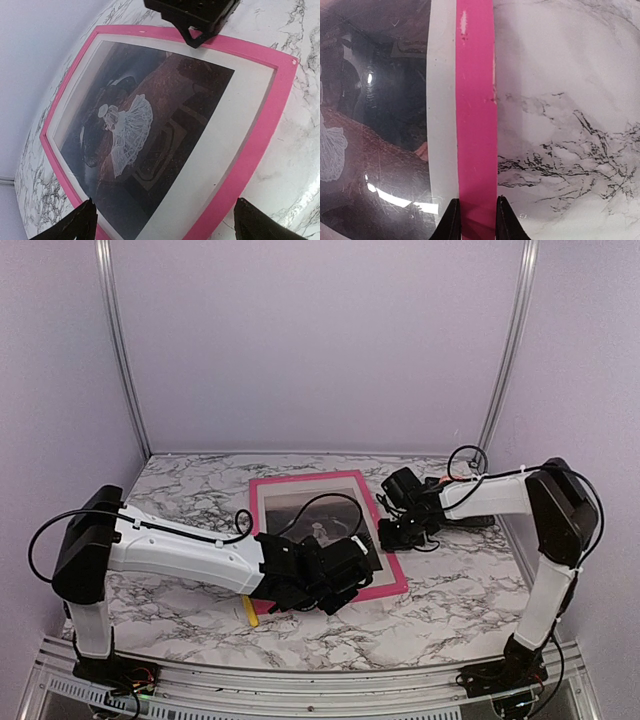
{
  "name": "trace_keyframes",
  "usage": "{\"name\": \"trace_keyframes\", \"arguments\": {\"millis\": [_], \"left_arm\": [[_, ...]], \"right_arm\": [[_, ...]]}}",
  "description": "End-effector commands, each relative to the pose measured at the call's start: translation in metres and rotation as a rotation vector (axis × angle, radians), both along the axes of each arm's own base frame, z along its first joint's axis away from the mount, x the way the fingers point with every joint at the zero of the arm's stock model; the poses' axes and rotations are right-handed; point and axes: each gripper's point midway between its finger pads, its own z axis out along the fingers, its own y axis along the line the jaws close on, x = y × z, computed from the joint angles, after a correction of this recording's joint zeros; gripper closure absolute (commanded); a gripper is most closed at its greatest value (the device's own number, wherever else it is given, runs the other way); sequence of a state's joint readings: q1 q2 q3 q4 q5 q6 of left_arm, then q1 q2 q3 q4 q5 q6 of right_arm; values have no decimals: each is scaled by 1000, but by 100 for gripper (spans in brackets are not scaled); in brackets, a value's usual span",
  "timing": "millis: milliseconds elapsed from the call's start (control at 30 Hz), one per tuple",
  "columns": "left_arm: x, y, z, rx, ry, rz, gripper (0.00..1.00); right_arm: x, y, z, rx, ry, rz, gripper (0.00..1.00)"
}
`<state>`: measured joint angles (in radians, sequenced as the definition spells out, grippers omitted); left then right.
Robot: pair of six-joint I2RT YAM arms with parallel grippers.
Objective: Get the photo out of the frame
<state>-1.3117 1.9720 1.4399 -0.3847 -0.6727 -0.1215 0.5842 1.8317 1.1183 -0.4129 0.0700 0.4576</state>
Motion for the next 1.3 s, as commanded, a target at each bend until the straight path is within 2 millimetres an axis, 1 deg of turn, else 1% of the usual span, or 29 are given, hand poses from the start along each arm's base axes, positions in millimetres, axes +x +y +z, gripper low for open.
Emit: {"name": "trace_keyframes", "arguments": {"millis": [0,167,267,367,533,667,833,967,1167,1267], "left_arm": [[-11,-25,-2,27,-78,-52,3],[-23,-41,-16,71,-115,-90,3],[-24,-46,-22,97,-143,-99,2],[-26,-53,-25,110,-157,-115,1],[-26,-63,-27,175,-235,-138,1],[-20,-71,-28,218,-303,-132,1],[-14,-75,-39,290,-368,-139,1],[-9,-80,-44,307,-412,-140,1],[10,-85,-43,337,-517,-82,1],[18,-86,-43,346,-550,-56,5]], "right_arm": [[7,-2,4,-41,3,-34,90],[13,-11,12,-87,0,-80,95],[14,-13,21,-87,3,-100,98],[14,-12,33,-73,3,-111,99],[13,-12,49,-57,4,-116,99],[13,-16,58,-61,9,-118,100],[11,-20,66,-64,20,-121,100],[10,-21,71,-64,22,-122,100],[8,-19,78,-47,25,-121,100],[8,-17,80,-31,28,-117,100]]}}
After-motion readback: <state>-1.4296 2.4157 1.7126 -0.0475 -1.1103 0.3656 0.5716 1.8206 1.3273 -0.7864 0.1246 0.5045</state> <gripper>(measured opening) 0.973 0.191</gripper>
